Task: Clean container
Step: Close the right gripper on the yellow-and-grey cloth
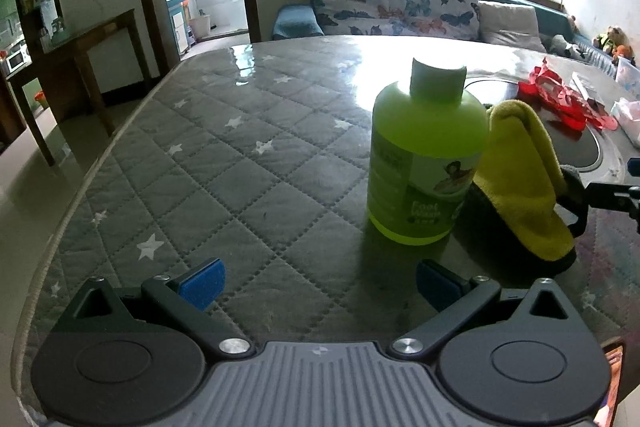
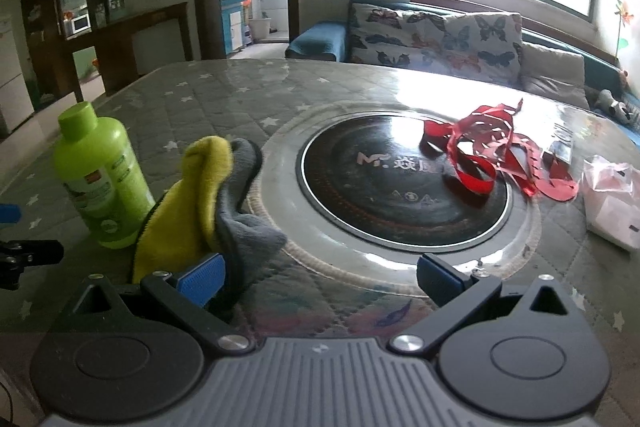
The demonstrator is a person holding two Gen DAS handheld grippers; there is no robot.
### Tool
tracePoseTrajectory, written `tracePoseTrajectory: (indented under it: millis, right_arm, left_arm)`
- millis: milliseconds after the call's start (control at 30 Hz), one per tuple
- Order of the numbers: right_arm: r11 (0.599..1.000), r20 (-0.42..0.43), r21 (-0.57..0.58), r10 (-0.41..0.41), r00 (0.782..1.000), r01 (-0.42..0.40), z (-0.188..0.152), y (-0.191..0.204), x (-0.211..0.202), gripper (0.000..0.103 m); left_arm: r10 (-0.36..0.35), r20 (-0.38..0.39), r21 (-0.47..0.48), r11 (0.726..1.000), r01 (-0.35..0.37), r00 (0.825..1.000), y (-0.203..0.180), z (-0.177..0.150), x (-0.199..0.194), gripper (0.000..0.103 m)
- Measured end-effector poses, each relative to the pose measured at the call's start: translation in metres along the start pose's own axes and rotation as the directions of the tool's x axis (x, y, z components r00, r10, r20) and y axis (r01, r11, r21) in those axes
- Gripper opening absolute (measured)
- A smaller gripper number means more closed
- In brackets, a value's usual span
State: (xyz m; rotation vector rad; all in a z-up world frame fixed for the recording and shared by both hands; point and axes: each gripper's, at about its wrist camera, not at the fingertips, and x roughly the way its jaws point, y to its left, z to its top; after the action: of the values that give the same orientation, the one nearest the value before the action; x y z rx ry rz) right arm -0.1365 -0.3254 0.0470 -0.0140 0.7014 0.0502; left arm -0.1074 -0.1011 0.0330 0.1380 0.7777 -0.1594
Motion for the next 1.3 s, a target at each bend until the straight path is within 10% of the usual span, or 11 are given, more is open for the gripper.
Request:
tracePoseTrajectory:
  millis: [1300]
  right_arm:
    - [0.982, 0.004, -0.041, 0.185, 0.983, -0.185, 0.022, 0.032, 0.015, 0.094]
  left_arm:
    - [-0.007, -0.055, 0.036, 0.999, 0.009, 0.998, -0.02, 0.011, 0.02, 0.103]
